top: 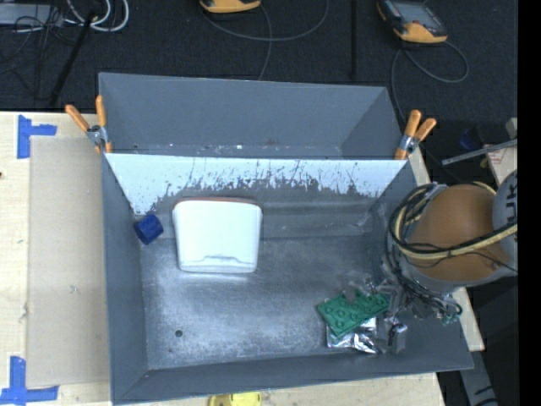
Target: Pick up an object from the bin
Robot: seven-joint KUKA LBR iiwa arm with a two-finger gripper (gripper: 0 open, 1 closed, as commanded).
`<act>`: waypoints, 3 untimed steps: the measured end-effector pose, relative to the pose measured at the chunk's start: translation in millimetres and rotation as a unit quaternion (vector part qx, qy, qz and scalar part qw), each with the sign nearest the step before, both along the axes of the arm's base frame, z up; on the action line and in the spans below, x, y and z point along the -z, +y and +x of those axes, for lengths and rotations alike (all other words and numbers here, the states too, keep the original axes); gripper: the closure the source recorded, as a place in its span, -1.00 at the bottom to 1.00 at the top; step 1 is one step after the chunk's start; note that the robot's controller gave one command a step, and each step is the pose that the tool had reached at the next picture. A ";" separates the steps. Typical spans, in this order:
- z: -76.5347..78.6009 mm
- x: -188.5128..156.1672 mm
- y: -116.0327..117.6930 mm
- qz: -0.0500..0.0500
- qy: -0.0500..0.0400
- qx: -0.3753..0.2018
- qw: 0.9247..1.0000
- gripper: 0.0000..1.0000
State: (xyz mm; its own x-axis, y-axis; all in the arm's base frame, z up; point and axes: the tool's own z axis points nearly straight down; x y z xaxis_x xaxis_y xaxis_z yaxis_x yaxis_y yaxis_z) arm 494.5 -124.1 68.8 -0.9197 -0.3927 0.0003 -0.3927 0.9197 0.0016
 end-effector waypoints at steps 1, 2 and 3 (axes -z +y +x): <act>-20.3 -32.4 29.6 0.000 -0.002 0.034 0.999 -1.00; -20.8 -38.7 43.0 0.000 0.000 -0.021 1.000 -1.00; -11.5 -2.3 62.4 -0.001 -0.006 -0.163 0.987 -1.00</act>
Offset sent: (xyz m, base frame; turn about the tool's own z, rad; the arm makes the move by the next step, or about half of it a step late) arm -0.0212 0.0279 0.0312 0.0694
